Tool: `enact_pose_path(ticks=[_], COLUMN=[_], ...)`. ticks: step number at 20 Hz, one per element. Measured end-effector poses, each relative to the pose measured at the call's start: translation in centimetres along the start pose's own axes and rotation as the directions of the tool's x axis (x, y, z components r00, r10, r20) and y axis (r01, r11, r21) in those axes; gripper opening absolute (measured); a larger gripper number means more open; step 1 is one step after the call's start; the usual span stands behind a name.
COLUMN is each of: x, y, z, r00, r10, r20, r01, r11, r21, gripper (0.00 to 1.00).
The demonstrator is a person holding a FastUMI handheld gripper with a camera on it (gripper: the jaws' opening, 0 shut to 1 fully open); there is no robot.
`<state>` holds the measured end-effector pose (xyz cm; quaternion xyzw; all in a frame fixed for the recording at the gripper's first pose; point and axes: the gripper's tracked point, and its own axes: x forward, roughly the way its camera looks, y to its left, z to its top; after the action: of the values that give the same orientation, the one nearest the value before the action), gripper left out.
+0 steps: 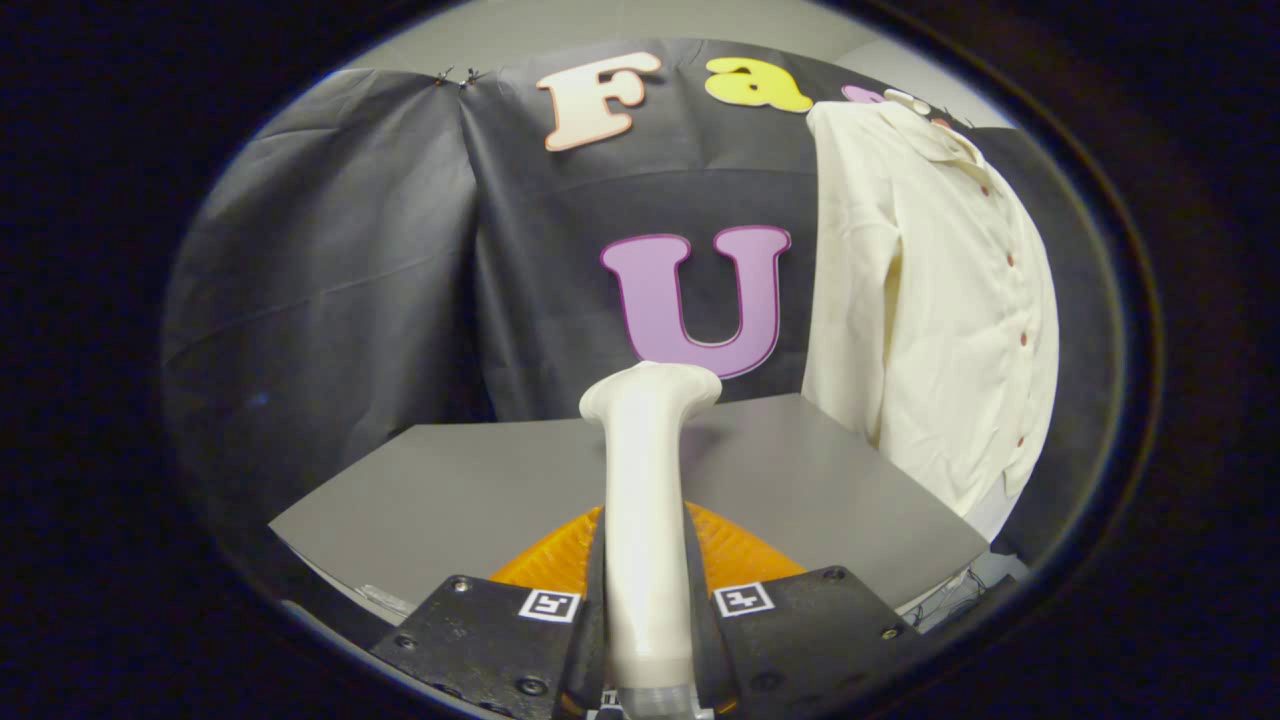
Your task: Iron the clothes twice with a garment steamer, once on the left side and once on the right side.
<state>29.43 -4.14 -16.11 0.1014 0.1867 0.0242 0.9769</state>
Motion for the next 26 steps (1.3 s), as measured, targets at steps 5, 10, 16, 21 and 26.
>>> enact_pose_path(ticks=[5,10,16,21,26], x=[-4.5,-9.0,-10.4,-9.7,-6.3], y=[-2.3,-6.1,-13.7,-19.3,-23.9], z=[3.9,8.6,11.7,14.6,15.1], r00=[0.989,0.952,0.919,0.874,0.87], r10=[0.067,0.125,0.079,0.017,-0.028], r20=[0.134,0.278,0.387,0.486,0.492], r01=[-0.066,-0.113,-0.064,-0.024,-0.016], r11=[0.998,0.992,0.997,1.0,0.996], r21=[-0.013,-0.059,-0.052,0.007,0.085], gripper=[0.35,0.34,0.34,0.34,0.34])
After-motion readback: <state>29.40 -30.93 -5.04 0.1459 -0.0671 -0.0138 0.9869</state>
